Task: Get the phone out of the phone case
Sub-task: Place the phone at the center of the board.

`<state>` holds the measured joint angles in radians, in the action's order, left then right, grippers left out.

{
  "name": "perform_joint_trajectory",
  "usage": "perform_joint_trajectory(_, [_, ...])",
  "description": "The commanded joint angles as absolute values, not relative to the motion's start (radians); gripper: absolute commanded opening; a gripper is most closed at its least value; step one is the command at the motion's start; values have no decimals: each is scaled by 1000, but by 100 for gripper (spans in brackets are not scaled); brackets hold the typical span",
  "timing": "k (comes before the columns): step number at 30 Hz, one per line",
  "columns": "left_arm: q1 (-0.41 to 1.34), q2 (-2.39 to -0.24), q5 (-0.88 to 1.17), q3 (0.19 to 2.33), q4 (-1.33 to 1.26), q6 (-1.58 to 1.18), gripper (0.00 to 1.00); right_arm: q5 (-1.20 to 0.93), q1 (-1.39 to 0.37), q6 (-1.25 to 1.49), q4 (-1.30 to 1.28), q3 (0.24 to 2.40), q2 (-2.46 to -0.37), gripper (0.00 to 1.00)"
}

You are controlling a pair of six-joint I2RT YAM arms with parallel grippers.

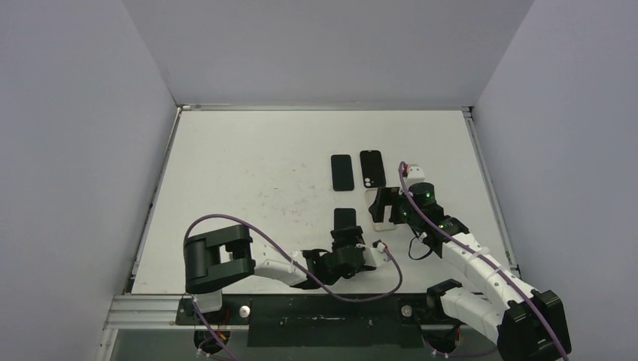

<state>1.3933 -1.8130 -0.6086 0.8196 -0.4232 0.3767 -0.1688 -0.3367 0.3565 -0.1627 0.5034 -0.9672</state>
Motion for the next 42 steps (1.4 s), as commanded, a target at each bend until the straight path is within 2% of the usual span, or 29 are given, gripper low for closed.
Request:
perform_joint_trajectory(1, [1344,-1669,-448,805,-396,204,74,-86,-426,358,-201,586,-984,100])
perform_joint_trajectory(5, [1240,-1497,-278,713,-386,22,77,-44,-484,395,-219,612,-1000,100])
perform_joint_trajectory(10, [1025,-1312,-94,577,-390,-232,81,53,-595,449,-232,645,-1067,100])
perform_joint_trajectory(19, [641,-1196,-16,417,-333,-613,81,220,-831,538,-267,765,-1288,100])
perform_joint_trajectory(24, [606,-1126,-114,381,-299,-605,82,277,-897,589,-296,813,-1394,100])
perform_joint_trajectory(32, [607,-912,-328,297,-257,-568,82,303,-910,624,-288,844,-1524,100])
perform_joint_trajectory(37, [613,-834,-360,260,-268,-554,82,294,-894,627,-284,856,-1575,100])
perform_joint_trajectory(42, [617,-844,-358,265,-269,-543,82,255,-871,620,-276,853,-1603,100])
